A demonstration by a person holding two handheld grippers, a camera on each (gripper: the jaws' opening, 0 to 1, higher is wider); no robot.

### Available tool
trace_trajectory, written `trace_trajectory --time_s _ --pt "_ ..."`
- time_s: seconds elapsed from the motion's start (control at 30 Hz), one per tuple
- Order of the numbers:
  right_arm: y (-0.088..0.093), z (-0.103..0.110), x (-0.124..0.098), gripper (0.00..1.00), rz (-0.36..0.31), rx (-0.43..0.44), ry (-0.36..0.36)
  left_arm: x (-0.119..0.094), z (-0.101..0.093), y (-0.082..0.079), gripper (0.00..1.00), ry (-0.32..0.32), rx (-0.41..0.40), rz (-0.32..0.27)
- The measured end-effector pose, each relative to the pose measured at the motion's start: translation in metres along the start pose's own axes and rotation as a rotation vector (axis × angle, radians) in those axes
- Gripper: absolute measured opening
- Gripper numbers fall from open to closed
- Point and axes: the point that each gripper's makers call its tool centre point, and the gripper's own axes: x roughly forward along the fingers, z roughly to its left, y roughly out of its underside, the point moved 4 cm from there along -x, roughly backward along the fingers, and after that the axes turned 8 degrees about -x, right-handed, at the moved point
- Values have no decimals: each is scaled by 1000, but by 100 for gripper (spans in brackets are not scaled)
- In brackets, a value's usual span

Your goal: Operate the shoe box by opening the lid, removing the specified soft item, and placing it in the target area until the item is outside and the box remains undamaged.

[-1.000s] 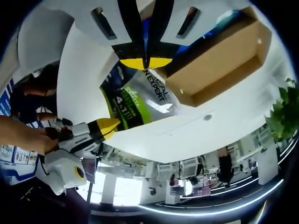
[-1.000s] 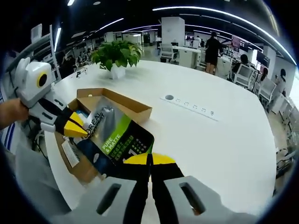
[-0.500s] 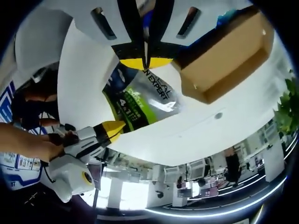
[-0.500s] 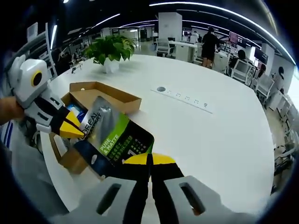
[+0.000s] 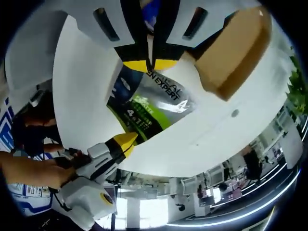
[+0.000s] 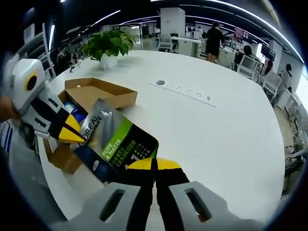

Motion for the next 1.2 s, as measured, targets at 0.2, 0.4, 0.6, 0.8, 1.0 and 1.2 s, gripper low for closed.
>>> trace_trajectory --time_s 0.2,0.4,0.6,0.8,1.0,1.2 --pt "7 -6 8 0 11 -2 -1 13 -1 1 0 3 67 48" --pt "13 -12 19 0 18 1 -8 28 0 5 0 -8 159 101" --pt "18 -19 26 0 30 -8 -6 41 -2 6 0 -3 208 138" --pt "24 -24 33 0 38 -5 -10 51 -2 9 0 0 248 171" --pt "30 -30 39 0 39 -7 -13 61 1 10 0 -10 287 208" --pt "32 -34 47 0 32 -11 -16 69 2 11 0 -12 319 236"
